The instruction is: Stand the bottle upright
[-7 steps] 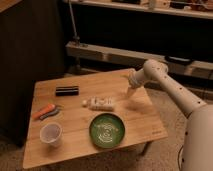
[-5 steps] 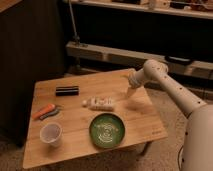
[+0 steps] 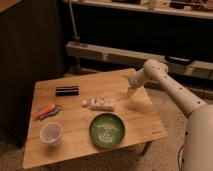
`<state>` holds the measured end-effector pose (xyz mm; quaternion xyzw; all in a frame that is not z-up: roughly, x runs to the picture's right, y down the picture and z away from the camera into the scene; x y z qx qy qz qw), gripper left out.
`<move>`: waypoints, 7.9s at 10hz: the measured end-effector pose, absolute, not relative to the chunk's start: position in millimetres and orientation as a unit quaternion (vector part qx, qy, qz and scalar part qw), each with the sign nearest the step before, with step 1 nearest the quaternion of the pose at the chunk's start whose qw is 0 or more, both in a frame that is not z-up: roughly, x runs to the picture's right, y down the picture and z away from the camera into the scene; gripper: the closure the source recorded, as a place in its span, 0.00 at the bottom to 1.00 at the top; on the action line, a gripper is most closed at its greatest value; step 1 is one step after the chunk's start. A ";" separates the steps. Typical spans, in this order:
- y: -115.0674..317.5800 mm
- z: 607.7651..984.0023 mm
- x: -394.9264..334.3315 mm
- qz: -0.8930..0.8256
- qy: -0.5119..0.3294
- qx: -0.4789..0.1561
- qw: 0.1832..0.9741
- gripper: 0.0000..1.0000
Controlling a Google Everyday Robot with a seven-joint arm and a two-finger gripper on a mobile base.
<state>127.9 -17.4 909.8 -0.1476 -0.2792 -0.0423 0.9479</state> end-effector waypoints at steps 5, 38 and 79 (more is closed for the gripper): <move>-17.3 909.8 127.8 -0.042 -0.279 -0.148 0.948 0.20; 44.9 724.5 -2.2 -0.597 -0.373 -0.024 0.709 0.20; 48.1 907.5 -48.7 -0.950 -0.288 -0.113 0.038 0.20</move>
